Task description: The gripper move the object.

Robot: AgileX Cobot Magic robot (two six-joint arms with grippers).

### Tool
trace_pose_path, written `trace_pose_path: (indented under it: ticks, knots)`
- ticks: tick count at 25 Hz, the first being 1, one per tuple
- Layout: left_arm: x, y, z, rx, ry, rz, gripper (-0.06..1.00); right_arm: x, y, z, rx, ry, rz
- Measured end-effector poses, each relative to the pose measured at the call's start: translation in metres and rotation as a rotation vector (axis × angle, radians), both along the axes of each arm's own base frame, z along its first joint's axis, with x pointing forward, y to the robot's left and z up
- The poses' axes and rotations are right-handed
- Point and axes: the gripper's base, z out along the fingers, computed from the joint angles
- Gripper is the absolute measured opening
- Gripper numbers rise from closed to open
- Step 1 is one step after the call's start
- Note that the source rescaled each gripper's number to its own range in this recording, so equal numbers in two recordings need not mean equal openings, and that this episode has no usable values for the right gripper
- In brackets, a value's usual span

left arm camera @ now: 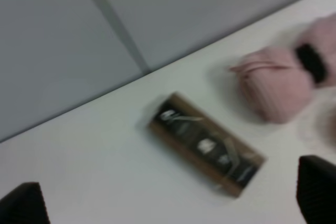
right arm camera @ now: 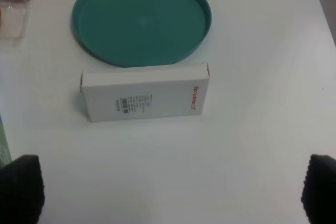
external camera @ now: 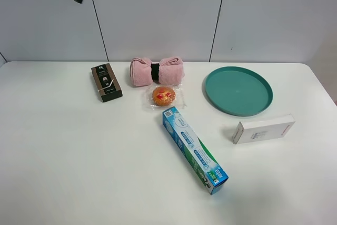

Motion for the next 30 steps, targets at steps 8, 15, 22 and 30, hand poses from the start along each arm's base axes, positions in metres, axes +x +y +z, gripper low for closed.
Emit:
trace_pose_path:
  ticks: [8, 15, 22, 30]
  knots:
    - [-0.044, 0.078, 0.037, 0.056, 0.011, 0.212, 0.91, 0.000, 0.000, 0.000, 0.000, 0.000, 0.000]
    - [-0.106, 0.104, 0.067, 0.078, -0.064, 0.319, 0.91, 0.000, 0.000, 0.000, 0.000, 0.000, 0.000]
    - [-0.191, 0.102, 0.047, 0.083, -0.032, 0.378, 0.91, 0.000, 0.000, 0.000, 0.000, 0.000, 0.000]
    - [-0.302, 0.075, 0.011, 0.053, -0.135, 0.368, 0.91, 0.000, 0.000, 0.000, 0.000, 0.000, 0.000]
